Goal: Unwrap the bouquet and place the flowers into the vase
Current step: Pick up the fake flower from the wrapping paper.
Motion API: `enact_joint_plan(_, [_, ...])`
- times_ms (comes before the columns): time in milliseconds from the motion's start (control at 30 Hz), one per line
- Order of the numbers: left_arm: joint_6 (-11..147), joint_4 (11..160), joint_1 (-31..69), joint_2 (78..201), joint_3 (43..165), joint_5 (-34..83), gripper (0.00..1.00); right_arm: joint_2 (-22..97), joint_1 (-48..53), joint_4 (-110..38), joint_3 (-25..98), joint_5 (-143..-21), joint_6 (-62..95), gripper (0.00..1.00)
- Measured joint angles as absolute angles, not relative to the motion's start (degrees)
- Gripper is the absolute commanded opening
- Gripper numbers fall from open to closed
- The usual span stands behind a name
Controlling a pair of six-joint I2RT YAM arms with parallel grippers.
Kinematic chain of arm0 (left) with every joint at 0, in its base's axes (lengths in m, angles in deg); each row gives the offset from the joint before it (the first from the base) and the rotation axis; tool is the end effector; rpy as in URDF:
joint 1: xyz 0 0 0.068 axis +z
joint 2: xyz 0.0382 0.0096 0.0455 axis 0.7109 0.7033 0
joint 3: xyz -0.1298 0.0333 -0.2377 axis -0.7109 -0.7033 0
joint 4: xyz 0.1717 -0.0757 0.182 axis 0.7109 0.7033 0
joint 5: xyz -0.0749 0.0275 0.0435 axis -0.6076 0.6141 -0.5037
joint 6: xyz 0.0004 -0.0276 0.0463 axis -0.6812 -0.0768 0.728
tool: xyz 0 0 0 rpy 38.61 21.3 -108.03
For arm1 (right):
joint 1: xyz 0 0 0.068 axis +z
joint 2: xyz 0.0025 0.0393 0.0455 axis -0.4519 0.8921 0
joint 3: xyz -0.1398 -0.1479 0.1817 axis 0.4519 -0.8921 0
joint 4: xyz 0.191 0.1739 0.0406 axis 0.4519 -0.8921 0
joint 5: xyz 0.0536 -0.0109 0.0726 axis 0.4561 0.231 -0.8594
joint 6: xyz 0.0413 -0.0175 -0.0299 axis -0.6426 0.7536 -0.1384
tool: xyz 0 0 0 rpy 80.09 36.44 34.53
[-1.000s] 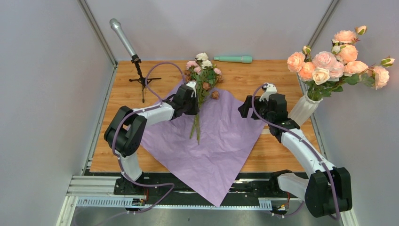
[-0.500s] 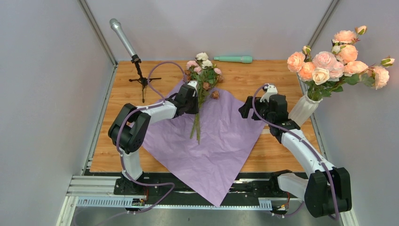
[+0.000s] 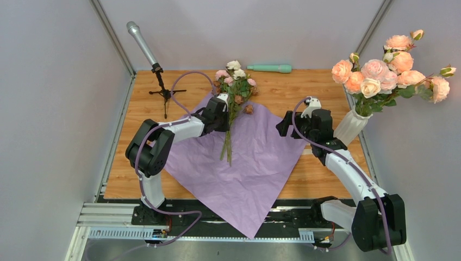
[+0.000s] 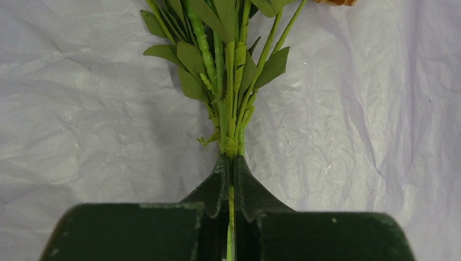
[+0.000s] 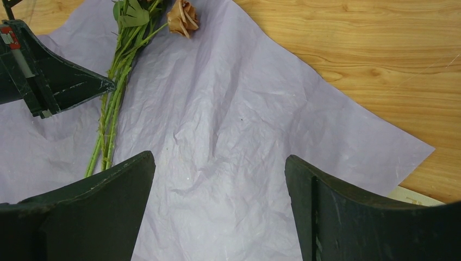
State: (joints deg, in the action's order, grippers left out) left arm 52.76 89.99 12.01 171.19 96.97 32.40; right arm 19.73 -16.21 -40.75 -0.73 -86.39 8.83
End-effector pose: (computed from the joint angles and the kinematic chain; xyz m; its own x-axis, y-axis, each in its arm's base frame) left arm 0.3331 -0.2190 0.1715 -0.7651 -0.0318 -0.6431 0.2337 0.9170 -0.3233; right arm 0.2367 0.0521 0.2450 -0.5722 0.1417 -0.8078 -0.2220 0.9214 0.3189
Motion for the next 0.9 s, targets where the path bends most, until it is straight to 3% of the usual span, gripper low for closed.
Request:
enact_joint_plan(367, [52.7,87.6,12.0,170.0,96.2,28.5,0.00,19.4,-16.6,-40.8,-0.7,-86.4,8.6,0.90])
enact_joint_plan(900, [48.7,81.5,12.0,157.3,90.2,24.5,0.00,17.0,-16.6,-41.0,-0.7,-89.9,6.2,0.91])
